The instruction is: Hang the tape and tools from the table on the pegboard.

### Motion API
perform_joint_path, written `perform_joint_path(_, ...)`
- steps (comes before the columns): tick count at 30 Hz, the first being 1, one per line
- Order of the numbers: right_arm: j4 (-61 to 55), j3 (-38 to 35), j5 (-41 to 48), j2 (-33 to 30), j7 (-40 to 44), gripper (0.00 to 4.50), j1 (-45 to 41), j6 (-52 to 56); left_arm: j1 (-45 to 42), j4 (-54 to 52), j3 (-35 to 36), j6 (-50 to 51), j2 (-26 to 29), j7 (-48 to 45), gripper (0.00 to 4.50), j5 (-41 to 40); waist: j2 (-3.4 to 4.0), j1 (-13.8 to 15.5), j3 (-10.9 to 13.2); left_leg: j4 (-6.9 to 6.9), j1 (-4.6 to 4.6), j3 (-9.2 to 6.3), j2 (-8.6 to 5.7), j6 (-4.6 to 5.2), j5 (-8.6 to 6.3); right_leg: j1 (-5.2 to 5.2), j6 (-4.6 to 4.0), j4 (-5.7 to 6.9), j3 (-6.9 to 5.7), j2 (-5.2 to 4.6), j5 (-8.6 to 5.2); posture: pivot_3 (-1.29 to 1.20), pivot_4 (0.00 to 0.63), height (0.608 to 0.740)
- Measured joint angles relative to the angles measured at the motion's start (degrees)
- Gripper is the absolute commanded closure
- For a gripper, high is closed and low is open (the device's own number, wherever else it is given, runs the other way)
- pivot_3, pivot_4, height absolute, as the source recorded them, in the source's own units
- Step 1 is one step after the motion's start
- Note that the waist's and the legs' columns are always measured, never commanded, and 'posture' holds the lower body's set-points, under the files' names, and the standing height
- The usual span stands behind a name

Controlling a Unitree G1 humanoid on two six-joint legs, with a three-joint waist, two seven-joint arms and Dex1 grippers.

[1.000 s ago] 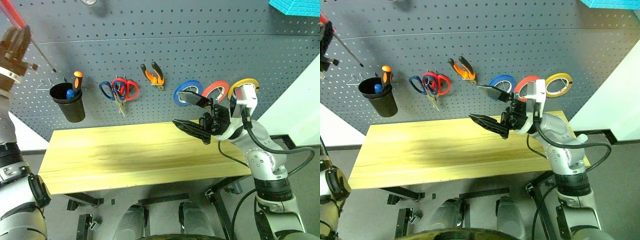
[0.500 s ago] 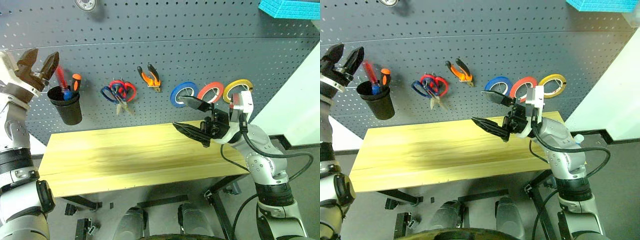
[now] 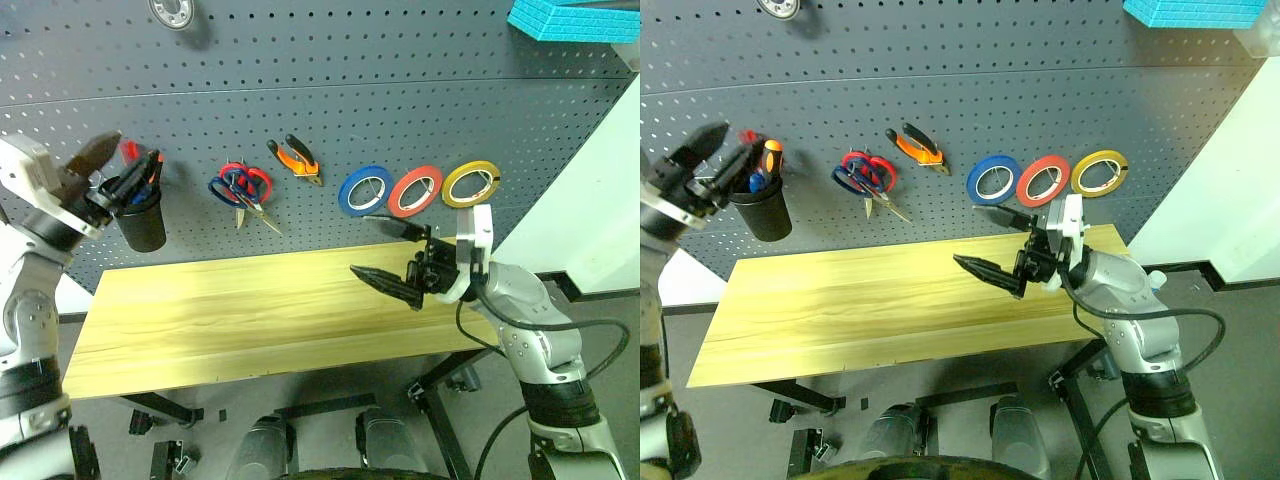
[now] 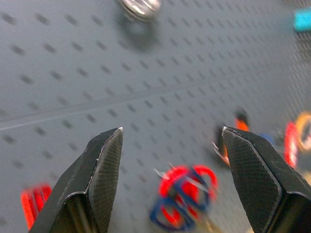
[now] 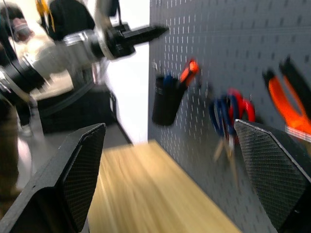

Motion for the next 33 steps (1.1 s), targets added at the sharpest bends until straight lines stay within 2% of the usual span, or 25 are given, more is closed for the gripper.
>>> perform_joint_path(4,4.58,0.14,-4.95,-0.59,0.41,0.05,5.14,-5.07,14.38,-3.63,-7.45,-6.20,-2.18,-1.58,1.08,9.95,0.66,-0.04,-0.53,-0.08,0.04,0.13,0.05,0.06,-0.06,0.17,-0.08,-0.45,0.03,0.00,-0.07,-0.02,0.027,0.740)
perform_joint_path(10,13.93,-1.31,-10.28,-2.17,1.16,0.05,10.58,-13.18,22.51,10.87,-13.88,-23.56,-5.84,-0.75,1.08,24.34,1.02,0.27,-1.04,-0.06,-0.05,0.28,0.30,0.04,-0.19,0.22,-0.14,-0.79,-0.01,0.14,-0.02,-0.03,0.023,0.740)
perform_joint_path(14,22.38,-4.34,-13.22,-4.50,1.48,0.05,15.79,-18.99,25.53,23.13,-13.74,-33.55,-11.74,0.50,1.08,25.30,1.16,0.44,-1.28,-0.06,-0.06,0.35,0.34,0.18,-0.30,0.17,-0.12,-0.84,0.00,0.14,-0.03,-0.04,0.021,0.740)
perform_joint_path(20,34.20,-7.98,-16.63,-4.95,0.03,0.05,17.66,-27.98,26.23,37.83,-13.36,-45.49,-14.35,2.89,1.08,26.58,1.51,0.11,-2.00,0.07,-0.01,0.49,0.49,0.03,-0.41,0.21,-0.11,-0.85,-0.01,0.22,-0.05,-0.04,0.022,0.740)
perform_joint_path(26,43.06,-8.64,-19.43,-5.01,-1.76,0.05,17.82,-33.47,25.88,43.98,-13.76,-50.09,-15.62,3.89,1.08,27.01,1.74,-0.21,-2.42,0.15,-0.12,0.55,0.67,0.06,-0.45,0.25,-0.10,-1.35,-0.29,0.22,-0.05,-0.05,0.019,0.740)
perform_joint_path(29,45.27,-8.64,-19.95,-5.00,-2.45,0.05,17.29,-34.77,24.74,45.42,-13.91,-51.16,-15.74,4.00,1.08,27.04,2.02,-0.26,-2.70,0.15,-0.14,0.57,0.75,0.10,-0.48,0.37,-0.10,-1.67,-0.46,0.22,-0.05,-0.05,0.015,0.740)
perform_joint_path(33,46.36,-8.61,-20.19,-4.88,-3.21,0.05,16.29,-35.68,23.55,47.20,-14.45,-52.22,-15.82,4.00,1.08,27.12,2.04,-0.18,-3.07,0.08,-0.09,0.64,0.75,0.13,-0.55,0.44,-0.10,-1.61,-0.39,0.19,-0.05,-0.05,0.010,0.740)
